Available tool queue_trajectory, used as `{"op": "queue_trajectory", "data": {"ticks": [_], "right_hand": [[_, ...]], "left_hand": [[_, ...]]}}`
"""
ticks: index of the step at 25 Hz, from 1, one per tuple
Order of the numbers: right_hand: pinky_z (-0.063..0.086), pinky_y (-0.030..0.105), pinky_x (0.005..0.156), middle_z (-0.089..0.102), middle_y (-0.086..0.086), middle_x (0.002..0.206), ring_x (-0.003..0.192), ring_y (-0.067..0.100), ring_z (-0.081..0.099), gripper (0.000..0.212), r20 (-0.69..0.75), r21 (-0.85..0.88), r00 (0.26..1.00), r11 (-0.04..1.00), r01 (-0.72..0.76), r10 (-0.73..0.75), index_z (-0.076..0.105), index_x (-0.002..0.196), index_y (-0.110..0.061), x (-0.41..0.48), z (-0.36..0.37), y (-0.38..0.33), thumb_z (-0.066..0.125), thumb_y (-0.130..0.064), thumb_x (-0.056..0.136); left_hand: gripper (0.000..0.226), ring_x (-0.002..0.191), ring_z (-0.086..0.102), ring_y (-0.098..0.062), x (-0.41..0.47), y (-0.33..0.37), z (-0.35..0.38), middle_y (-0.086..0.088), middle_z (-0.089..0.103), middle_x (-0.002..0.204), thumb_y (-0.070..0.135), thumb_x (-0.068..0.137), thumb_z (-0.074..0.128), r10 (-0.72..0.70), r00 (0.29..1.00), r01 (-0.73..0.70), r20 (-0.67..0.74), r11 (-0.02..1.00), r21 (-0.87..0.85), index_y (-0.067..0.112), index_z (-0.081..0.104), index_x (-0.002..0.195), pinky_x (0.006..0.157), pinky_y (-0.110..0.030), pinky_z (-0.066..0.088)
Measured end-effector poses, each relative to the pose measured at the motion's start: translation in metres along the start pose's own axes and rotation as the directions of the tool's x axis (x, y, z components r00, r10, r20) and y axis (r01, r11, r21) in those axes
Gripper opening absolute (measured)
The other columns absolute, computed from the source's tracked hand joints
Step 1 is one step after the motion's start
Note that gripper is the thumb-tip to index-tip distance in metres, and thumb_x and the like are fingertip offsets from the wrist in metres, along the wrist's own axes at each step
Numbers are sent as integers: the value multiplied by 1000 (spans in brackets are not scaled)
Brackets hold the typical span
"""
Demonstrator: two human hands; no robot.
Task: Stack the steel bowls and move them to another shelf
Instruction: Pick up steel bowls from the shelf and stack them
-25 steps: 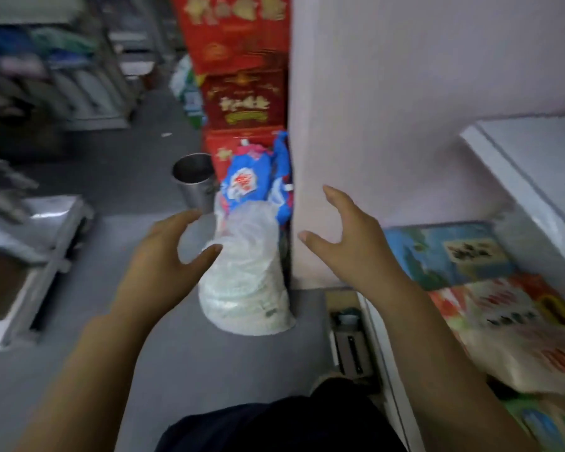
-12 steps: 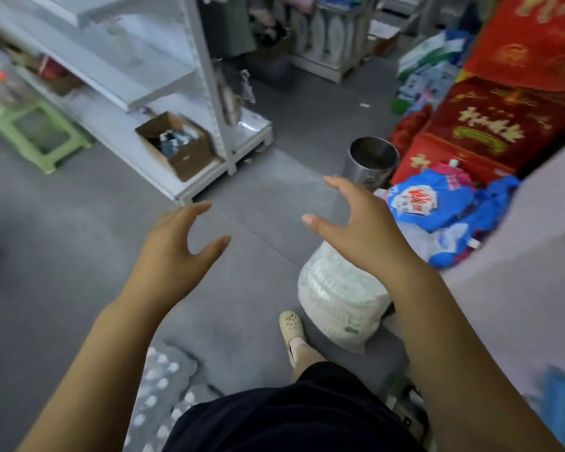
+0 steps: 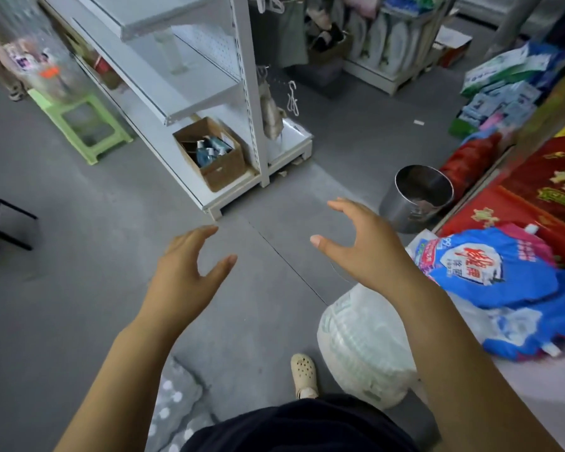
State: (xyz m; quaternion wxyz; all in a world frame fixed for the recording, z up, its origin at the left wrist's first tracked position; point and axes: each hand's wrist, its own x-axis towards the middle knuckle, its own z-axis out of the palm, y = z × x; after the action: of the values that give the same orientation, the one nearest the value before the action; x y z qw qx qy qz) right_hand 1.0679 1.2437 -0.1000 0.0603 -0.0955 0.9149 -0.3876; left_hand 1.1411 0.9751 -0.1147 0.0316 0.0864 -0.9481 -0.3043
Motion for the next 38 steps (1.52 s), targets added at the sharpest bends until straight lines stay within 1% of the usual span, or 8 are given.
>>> {"op": "queue_trajectory", "data": {"ticks": [4, 8, 11, 15, 21, 26, 31, 38], "right_hand": [[26, 14, 106, 48, -7, 157, 146, 11, 42, 66, 62, -22, 997, 999, 44, -42, 51, 150, -24, 82, 4, -12, 76, -42, 92], [28, 15, 103, 47, -9, 156, 144, 10, 42, 64, 211, 27, 968, 991, 130, -133, 48, 152, -27, 148, 48, -59, 73, -42, 95], [28, 14, 101, 49, -8, 155, 143, 10, 43, 62, 358, 56, 907, 975, 217, -222, 49, 151, -26, 183, 103, -104, 72, -41, 95], [31, 17, 106, 53, -8, 152, 142, 10, 46, 61, 430, 91, 836, 938, 334, -340, 53, 148, -26, 228, 177, -169, 74, -42, 93], [32, 22, 107, 50, -11, 154, 143, 9, 43, 61, 430, 120, 819, 923, 365, -380, 51, 150, -30, 304, 265, -280, 72, -44, 95], [33, 22, 111, 52, -14, 153, 144, 6, 43, 59, 417, 125, 814, 913, 388, -404, 53, 148, -31, 365, 329, -349, 72, -45, 94], [32, 22, 108, 51, -11, 154, 146, 8, 42, 58, 461, 110, 796, 915, 388, -392, 52, 148, -32, 437, 379, -392, 71, -45, 95], [31, 22, 104, 50, -10, 155, 146, 11, 43, 58, 513, 129, 723, 874, 468, -463, 49, 150, -32, 580, 442, -466, 69, -45, 97]], "left_hand": [[58, 138, 46, -20, 68, -2, -8, 1, 54, 147, 43, 94, 67, -50, 995, 50, -82, 999, -1, 24, 50, 146, 109, -31, 36], [56, 137, 46, -15, 87, -40, -34, 6, 54, 145, 42, 95, 67, -165, 971, 161, -173, 986, -35, 25, 51, 145, 104, -22, 31], [55, 137, 45, -13, 79, -91, -61, 9, 55, 144, 43, 94, 69, -304, 917, 301, -258, 952, -51, 25, 52, 143, 105, -23, 31], [57, 139, 45, -16, 82, -166, -102, 7, 57, 143, 44, 92, 71, -409, 843, 417, -349, 907, -56, 24, 53, 142, 108, -29, 34], [58, 141, 43, -15, 134, -264, -186, 7, 56, 145, 44, 92, 69, -415, 813, 421, -409, 903, -81, 23, 52, 144, 114, -37, 35], [59, 142, 40, -11, 194, -331, -242, 12, 53, 146, 46, 94, 67, -393, 826, 398, -404, 914, -75, 27, 49, 146, 114, -30, 32], [61, 142, 40, -10, 255, -385, -274, 12, 53, 146, 44, 93, 69, -418, 820, 418, -391, 904, -90, 25, 49, 147, 111, -23, 29], [60, 139, 45, -19, 387, -455, -334, 5, 55, 147, 44, 92, 69, -396, 795, 438, -460, 899, -17, 19, 53, 144, 115, -45, 39]]}}
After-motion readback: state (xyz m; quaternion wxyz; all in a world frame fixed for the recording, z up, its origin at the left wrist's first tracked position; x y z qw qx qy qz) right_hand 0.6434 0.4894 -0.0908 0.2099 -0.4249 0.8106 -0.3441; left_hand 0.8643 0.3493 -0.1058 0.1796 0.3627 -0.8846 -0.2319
